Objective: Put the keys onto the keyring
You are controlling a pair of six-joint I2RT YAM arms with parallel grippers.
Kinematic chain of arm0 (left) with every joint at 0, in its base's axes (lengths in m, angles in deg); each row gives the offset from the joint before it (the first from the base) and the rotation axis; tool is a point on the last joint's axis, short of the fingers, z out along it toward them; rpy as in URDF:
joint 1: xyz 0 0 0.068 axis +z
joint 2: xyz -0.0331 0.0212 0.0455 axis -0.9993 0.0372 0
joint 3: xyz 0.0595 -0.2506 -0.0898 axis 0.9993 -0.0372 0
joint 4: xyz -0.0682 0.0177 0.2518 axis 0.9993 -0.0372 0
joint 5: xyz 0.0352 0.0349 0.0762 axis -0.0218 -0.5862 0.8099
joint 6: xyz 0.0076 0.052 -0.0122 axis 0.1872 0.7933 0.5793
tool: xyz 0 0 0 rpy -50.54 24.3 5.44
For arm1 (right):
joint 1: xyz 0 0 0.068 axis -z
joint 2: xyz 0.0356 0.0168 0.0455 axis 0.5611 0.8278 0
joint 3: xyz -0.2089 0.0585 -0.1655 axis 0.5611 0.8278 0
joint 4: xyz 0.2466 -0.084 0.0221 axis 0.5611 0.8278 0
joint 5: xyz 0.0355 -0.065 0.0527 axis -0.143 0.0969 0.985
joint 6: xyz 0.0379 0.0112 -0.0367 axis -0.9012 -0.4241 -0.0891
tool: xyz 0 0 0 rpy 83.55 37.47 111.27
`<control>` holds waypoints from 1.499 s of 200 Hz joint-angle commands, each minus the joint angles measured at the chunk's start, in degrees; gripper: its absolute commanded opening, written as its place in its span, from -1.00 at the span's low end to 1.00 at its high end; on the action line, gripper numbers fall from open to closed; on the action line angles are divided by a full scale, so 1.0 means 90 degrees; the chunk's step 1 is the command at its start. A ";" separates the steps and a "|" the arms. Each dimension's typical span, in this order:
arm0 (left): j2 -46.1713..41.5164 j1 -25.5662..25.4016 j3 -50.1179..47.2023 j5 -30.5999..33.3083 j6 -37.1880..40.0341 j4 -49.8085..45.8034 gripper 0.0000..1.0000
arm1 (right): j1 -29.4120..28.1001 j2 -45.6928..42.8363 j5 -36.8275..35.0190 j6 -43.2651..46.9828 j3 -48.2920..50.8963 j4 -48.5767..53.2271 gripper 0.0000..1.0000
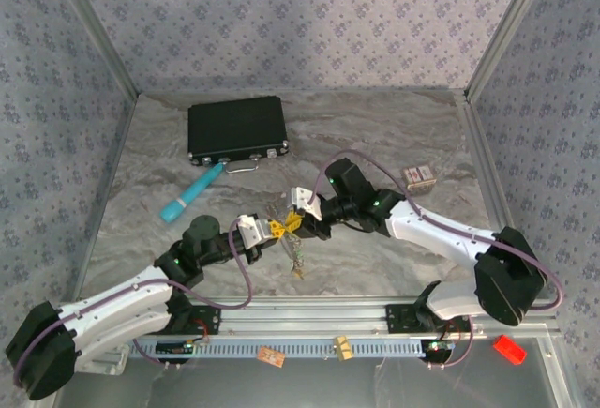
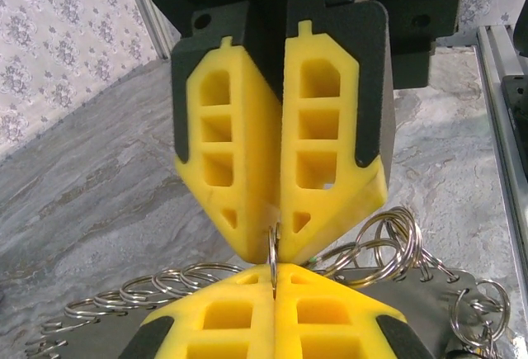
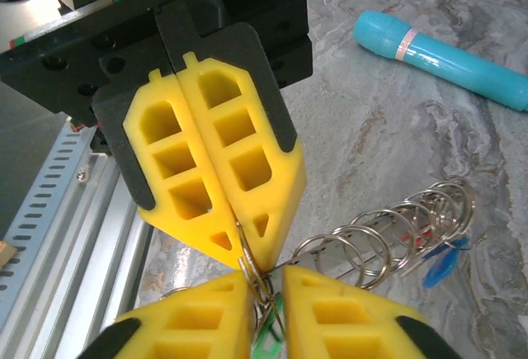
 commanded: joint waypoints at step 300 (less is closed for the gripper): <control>0.0665 -0.0026 0.0517 -0.0016 0.0032 -0.0482 -0.42 | -0.0400 0.0073 -0.1616 0.1423 -0.0974 0.1833 -1.00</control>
